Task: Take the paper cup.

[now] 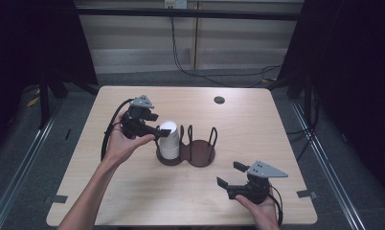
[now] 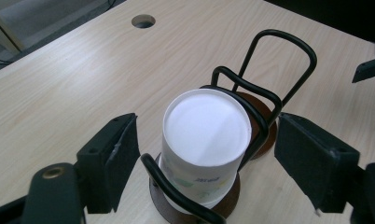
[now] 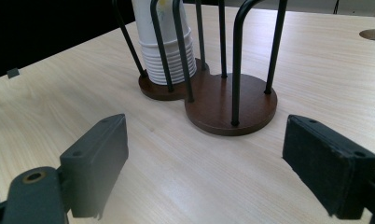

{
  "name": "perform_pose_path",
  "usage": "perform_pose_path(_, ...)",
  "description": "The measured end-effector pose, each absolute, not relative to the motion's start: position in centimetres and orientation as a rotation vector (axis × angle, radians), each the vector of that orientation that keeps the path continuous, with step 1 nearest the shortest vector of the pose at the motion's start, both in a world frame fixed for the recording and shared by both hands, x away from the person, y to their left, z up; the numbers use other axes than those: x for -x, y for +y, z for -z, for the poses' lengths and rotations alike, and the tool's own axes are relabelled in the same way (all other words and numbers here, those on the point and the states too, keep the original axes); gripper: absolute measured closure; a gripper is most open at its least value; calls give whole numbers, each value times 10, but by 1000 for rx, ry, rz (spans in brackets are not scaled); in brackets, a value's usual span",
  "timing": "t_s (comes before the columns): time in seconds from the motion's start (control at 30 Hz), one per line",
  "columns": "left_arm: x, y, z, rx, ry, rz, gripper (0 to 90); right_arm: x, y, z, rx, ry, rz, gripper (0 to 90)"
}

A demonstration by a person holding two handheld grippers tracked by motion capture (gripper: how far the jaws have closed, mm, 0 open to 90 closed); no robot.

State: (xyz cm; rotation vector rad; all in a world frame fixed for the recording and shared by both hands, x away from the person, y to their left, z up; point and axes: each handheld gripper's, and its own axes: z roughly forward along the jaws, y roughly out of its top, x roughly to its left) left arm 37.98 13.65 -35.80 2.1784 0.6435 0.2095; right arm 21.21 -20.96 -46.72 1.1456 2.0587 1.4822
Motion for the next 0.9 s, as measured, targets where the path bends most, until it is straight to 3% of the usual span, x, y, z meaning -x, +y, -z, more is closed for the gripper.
perform_pose_path(0.5,-390,120,360,-2288,608,-170,165,-212,-211,467,-1151,2071,-1487,137)
perform_pose_path(0.9,-396,116,367,-2349,593,-165,239,-212,-211,467,-1162,2065,-1473,140)
